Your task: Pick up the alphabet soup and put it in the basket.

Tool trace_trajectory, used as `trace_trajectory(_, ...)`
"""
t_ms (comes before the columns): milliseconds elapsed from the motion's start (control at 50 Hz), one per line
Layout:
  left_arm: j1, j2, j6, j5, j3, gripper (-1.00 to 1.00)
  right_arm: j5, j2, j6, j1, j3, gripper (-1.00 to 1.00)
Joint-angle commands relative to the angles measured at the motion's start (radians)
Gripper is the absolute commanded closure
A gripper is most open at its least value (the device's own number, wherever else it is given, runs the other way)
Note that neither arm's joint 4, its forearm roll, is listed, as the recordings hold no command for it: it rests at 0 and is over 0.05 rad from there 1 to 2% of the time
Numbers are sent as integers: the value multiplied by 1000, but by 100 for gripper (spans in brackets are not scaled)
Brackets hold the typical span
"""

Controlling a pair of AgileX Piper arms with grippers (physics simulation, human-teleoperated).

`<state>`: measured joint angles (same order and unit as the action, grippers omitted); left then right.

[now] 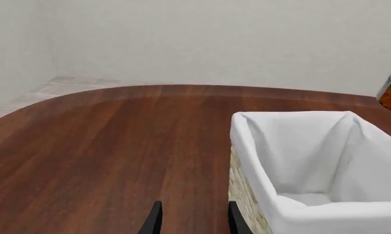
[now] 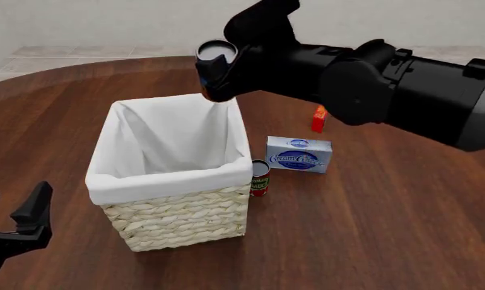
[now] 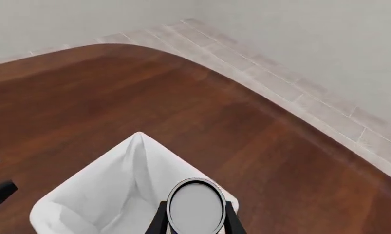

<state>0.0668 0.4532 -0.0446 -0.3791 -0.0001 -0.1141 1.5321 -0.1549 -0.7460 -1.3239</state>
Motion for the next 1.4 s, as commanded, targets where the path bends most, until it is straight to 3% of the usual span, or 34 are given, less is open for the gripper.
trace_trajectory(20, 0, 27, 1, -25, 0, -100, 10, 31, 56, -42, -24, 100)
trace_trajectory(320, 5, 43, -1, -40, 0, -100, 7, 64, 72, -75, -50, 100)
trace_trajectory(920, 4, 75, -1, -70, 0, -100, 42, 176, 183, -79, -61, 100)
trace_trajectory(1400, 3, 58, -1, -55, 0, -100, 32, 202, 166, -102, -58, 100)
